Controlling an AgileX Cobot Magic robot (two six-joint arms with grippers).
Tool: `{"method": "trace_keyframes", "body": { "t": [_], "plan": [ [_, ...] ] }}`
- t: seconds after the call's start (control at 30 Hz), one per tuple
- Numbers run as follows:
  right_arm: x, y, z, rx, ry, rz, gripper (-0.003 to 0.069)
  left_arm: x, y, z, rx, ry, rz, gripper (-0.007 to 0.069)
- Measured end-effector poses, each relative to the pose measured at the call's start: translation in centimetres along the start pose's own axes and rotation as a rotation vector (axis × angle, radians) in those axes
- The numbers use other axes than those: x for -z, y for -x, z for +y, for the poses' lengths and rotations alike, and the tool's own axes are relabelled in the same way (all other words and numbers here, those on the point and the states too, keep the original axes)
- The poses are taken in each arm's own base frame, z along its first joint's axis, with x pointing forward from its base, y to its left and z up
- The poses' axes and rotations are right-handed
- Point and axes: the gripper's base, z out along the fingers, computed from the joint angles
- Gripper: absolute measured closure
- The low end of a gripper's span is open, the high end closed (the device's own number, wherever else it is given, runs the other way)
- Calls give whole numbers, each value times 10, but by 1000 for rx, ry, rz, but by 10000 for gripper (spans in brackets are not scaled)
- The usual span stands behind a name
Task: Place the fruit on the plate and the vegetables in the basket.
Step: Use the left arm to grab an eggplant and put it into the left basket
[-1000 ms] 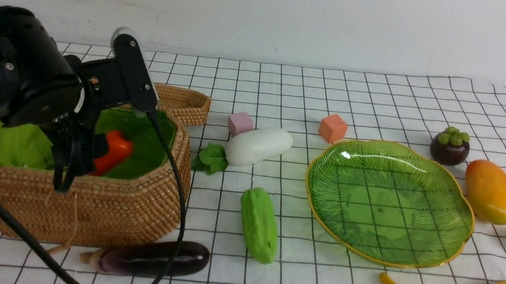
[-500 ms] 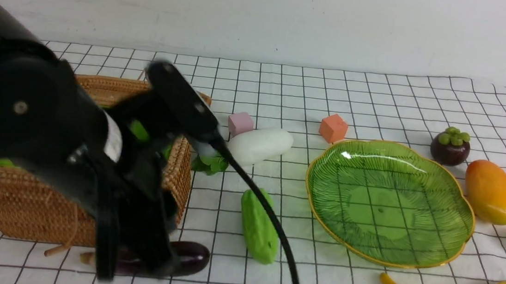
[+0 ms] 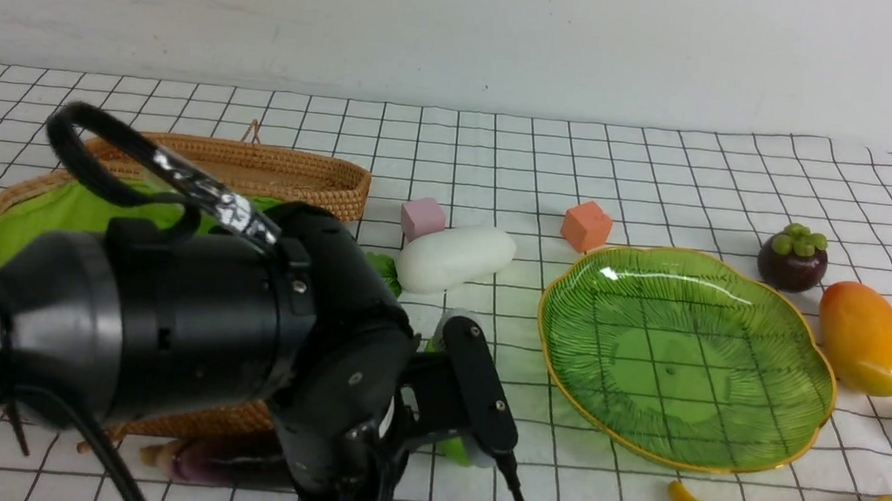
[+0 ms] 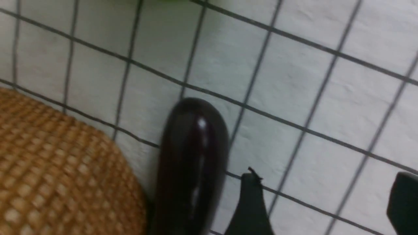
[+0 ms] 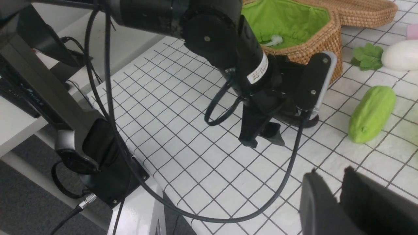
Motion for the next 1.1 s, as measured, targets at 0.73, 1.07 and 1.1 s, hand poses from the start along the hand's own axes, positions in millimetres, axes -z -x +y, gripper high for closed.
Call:
{"method": "trace_keyframes", "body": {
  "t": [0.73, 1.07, 1.1],
  "plan": [
    [0, -2, 3, -28, 28, 22, 517, -50, -5, 29, -51, 59, 53, 83],
    [0, -2, 3, -33, 33, 25, 515, -71, -6, 26, -7, 30, 119, 237],
    [0, -2, 3, -33, 33, 25, 515, -71, -6, 26, 0, 34, 118, 242]
  ]
}}
